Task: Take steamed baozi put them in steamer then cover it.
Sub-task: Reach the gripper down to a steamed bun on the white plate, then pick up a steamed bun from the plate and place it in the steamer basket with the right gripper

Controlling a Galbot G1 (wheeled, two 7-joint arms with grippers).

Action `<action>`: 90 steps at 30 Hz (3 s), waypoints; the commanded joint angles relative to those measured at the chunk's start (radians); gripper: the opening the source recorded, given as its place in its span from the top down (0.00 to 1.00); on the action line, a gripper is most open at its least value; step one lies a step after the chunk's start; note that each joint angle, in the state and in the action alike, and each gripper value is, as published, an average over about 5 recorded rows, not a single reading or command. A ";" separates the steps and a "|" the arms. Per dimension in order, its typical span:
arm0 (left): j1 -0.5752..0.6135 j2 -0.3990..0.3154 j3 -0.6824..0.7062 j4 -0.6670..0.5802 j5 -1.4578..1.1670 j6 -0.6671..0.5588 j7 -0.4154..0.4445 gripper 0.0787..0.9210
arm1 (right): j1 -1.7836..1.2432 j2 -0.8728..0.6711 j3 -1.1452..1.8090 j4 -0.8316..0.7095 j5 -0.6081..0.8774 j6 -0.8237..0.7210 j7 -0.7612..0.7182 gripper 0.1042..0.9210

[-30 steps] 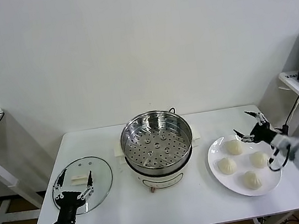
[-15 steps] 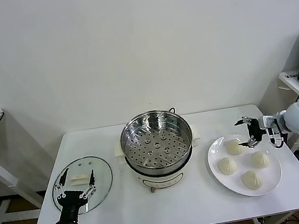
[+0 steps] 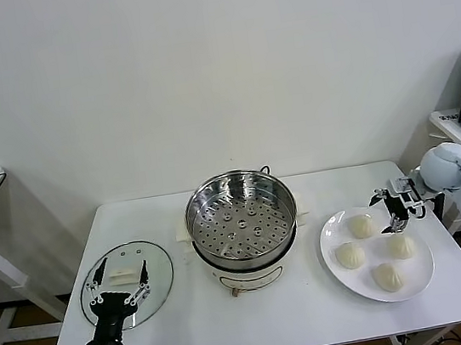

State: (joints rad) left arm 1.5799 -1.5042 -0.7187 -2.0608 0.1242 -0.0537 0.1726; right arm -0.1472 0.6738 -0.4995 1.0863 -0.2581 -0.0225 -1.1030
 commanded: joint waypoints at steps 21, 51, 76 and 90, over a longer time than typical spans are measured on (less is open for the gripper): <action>0.007 -0.007 0.020 0.007 0.027 -0.024 0.001 0.12 | -0.049 0.107 0.035 -0.076 -0.078 0.002 0.020 0.12; 0.016 0.009 0.012 -0.011 0.029 -0.017 0.003 0.12 | 0.357 -0.169 -0.316 0.375 0.183 0.118 -0.037 0.36; 0.027 0.017 -0.062 -0.022 0.005 -0.010 0.014 0.12 | 0.939 0.355 -0.834 0.363 0.037 0.608 0.074 0.32; 0.016 0.024 -0.094 0.003 -0.012 -0.009 0.030 0.12 | 0.727 0.652 -0.758 -0.054 -0.079 0.764 0.171 0.32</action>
State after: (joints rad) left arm 1.5976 -1.4820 -0.7952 -2.0655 0.1174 -0.0620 0.1985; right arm 0.6518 1.1406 -1.2566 1.2519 -0.2779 0.6347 -0.9852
